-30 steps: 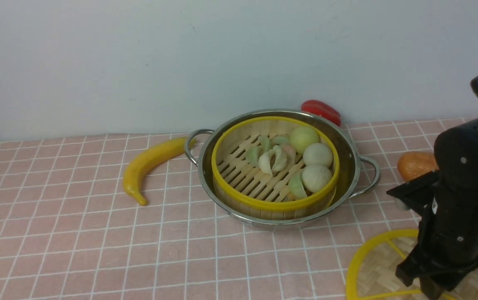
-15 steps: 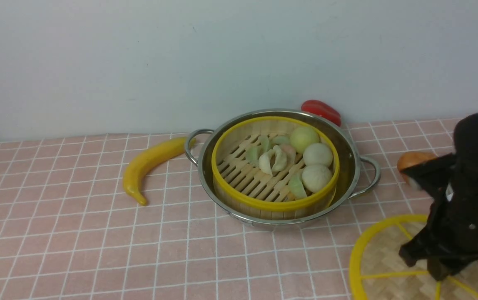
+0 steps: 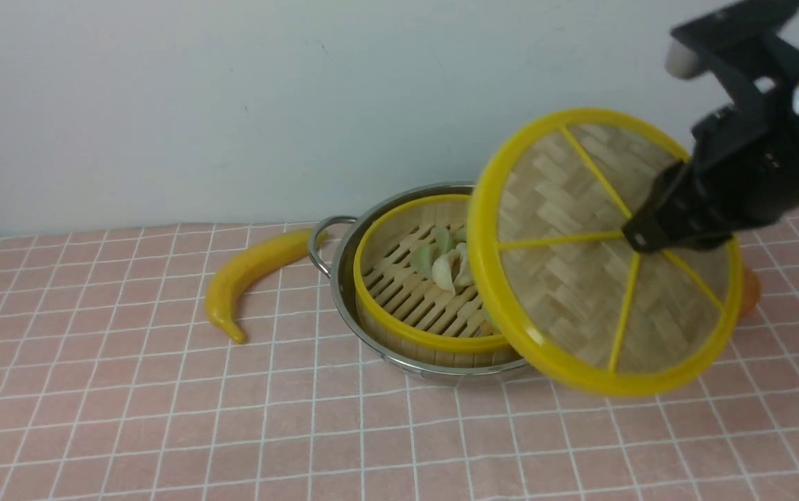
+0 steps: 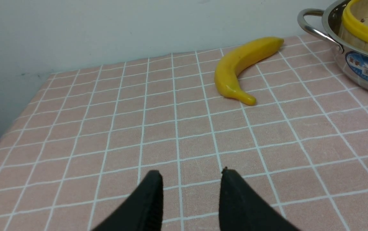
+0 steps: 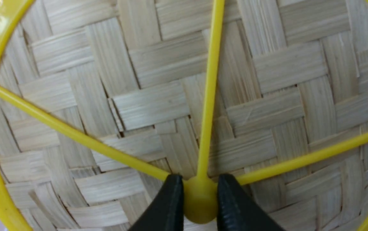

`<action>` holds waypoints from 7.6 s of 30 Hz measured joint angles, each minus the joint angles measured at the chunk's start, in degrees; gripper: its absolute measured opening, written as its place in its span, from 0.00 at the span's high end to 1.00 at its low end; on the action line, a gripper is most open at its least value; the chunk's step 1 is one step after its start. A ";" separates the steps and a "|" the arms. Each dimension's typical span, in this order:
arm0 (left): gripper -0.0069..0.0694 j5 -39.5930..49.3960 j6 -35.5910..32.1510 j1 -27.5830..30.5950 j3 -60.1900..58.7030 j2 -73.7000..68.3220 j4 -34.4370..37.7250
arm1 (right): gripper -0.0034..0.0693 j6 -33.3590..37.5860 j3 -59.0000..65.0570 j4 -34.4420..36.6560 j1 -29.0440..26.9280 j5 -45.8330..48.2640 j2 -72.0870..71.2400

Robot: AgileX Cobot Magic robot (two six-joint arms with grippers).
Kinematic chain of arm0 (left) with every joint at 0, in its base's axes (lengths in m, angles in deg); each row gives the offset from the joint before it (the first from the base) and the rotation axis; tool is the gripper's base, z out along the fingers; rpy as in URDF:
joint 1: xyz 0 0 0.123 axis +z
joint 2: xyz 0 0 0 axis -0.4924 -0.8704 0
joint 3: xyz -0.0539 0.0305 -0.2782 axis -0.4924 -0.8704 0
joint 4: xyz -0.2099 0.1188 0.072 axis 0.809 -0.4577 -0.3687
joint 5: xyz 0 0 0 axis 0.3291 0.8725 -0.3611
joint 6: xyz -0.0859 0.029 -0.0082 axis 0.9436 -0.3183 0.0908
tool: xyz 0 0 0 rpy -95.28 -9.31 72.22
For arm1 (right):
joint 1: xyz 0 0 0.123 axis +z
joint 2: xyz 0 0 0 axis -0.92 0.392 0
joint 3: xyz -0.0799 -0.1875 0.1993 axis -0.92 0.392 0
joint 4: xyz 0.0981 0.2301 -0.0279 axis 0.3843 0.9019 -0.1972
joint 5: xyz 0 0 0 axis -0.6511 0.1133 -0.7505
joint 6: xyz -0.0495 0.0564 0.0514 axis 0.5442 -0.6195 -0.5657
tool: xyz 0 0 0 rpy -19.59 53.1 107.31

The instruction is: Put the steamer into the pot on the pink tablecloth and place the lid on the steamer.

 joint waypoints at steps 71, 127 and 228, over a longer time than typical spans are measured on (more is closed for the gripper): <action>0.59 0.00 -0.05 0.00 0.00 0.00 0.00 | 0.75 7.20 -28.97 -5.12 5.81 -7.40 38.52; 0.59 0.00 -0.05 0.00 0.00 0.00 0.00 | 0.93 -22.44 32.57 -7.60 -14.72 -40.28 -33.43; 0.59 -0.04 -0.05 0.00 0.00 0.00 0.00 | 0.62 -16.60 82.30 -3.84 -17.14 -41.42 -86.72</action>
